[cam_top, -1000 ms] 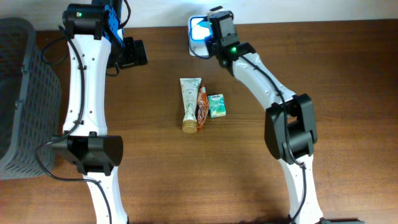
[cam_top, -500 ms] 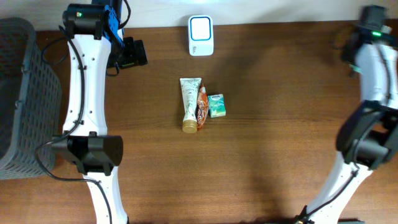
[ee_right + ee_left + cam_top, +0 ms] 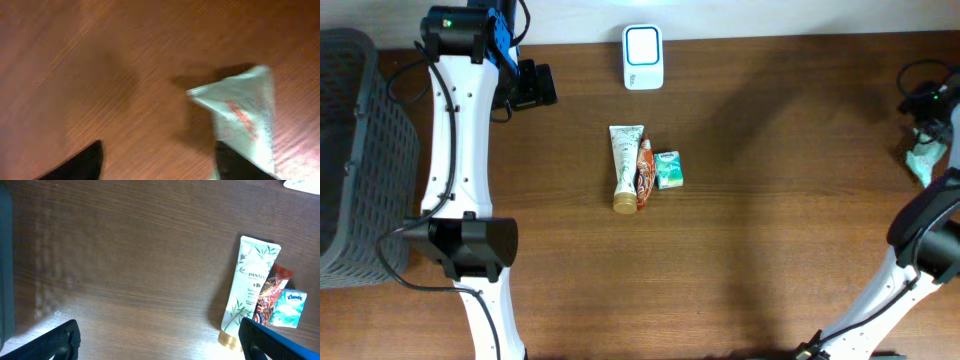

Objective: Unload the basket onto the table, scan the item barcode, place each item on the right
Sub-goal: 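Carry green pack with right gripper to table's right edge and release, then return right gripper to items and grasp Kleenex pack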

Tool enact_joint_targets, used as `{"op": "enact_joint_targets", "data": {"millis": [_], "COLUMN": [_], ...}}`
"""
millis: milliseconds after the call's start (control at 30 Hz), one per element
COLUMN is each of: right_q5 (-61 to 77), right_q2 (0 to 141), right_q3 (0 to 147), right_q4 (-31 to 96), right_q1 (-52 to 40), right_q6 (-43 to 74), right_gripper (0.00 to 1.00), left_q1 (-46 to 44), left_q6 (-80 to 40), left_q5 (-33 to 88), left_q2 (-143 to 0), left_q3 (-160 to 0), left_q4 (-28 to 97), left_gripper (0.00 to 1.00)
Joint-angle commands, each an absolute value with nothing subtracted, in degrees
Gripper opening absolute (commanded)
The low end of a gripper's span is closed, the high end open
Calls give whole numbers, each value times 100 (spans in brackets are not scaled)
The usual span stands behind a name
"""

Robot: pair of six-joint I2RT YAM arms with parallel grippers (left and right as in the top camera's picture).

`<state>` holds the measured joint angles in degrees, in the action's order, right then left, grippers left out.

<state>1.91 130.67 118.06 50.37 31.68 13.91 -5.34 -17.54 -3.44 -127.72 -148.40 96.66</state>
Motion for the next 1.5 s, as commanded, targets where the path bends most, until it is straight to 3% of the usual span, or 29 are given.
{"op": "enact_joint_targets", "data": {"millis": [0, 200, 400, 533, 567, 900, 1067, 1267, 1467], "right_q5": [823, 3131, 3192, 3059, 3050, 2825, 3164, 3645, 3752], "right_q2": [13152, 13152, 13155, 13159, 13159, 13163, 13163, 13163, 13163], "right_q3": [11832, 11830, 11830, 11828, 11828, 11496, 10851, 9863, 9317], "right_q4": [5129, 5369, 6646, 7397, 7491, 7251, 6805, 6027, 5280], "right_q1": [2904, 2429, 1365, 344, 62, -1107, -1129, -1135, -1142], "right_q6": [1444, 1186, 604, -183, -362, -294, 110, 110, 399], "right_gripper": [78, 73, 73, 97, 98, 96, 80, 79, 63], "left_q1": [-534, -534, -534, -534, -534, -534, -534, -534, -534], "left_q6": [-1747, -1747, -1747, -1747, -1747, -1747, -1747, -1747, -1747], "left_q5": [-388, -388, -388, -388, -388, -388, -388, -388, -388], "left_q2": [-12702, -12702, -12702, -12702, -12702, -12702, -12702, -12702, -12702], "left_q3": [-14892, -14892, -14892, -14892, -14892, -14892, -14892, -14892, -14892], "left_q4": [9673, 9673, 9673, 9673, 9671, 9673, 9673, 9671, 9673], "left_gripper": [99, 99, 99, 99, 99, 99, 99, 99, 99]}}
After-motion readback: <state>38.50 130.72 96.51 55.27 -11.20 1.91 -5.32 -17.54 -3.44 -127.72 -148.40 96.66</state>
